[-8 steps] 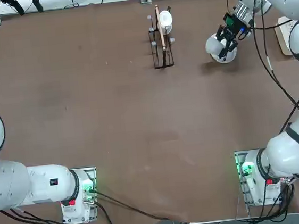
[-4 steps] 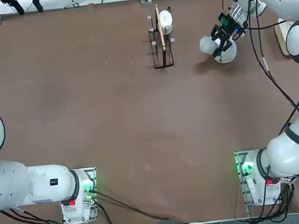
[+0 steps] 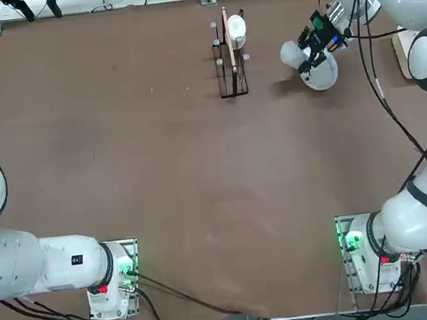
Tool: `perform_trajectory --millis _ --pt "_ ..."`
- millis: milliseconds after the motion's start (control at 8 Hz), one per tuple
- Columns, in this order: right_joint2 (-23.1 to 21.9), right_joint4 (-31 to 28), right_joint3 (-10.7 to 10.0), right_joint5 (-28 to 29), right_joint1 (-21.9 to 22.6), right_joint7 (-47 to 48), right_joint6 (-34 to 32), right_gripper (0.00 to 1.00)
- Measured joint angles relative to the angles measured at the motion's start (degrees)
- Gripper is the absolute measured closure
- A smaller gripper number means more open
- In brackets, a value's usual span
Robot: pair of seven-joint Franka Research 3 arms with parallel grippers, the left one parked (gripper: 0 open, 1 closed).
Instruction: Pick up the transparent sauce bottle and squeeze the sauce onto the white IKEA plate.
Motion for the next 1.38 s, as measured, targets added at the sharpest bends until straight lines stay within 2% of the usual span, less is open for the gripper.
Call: perform_trajectory --millis 375,875,1000,1375 --pt "0.1 1.5 -0.9 0.0 -0.4 0.4 0.1 0.52" --pt "0.6 1.6 -1.1 -0.2 -3.1 0.4 -0.2 0.52" --pt "0.6 1.6 -1.1 -1.6 -3.0 0.6 -0.3 0.52" --pt "0.5 2.4 -0.6 -14.6 -1.0 8.4 -0.2 0.52"
